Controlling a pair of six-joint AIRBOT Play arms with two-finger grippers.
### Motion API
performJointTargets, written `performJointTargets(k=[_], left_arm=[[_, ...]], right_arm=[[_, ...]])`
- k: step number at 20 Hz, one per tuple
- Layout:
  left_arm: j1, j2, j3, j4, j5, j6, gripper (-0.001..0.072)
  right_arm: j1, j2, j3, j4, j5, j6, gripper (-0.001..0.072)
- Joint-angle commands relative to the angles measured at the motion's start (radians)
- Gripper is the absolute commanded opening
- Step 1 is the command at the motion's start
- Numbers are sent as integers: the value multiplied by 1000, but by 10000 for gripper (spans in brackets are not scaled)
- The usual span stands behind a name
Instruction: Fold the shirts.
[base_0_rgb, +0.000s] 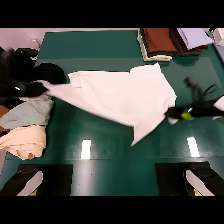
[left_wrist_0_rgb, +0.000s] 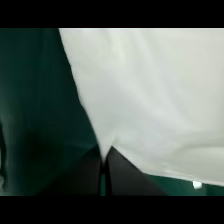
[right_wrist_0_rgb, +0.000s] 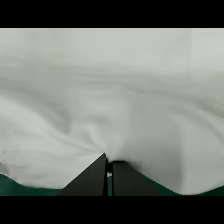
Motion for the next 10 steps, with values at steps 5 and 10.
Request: performJointTargets(k=[5,10], left_arm=[[0,159,597,2,25,-45,23],[0,158,811,2,69,-59,22]], right_arm=[[8,88,750,-132,48,-1,16],[8,-73,1221,-130,176,-1,16]])
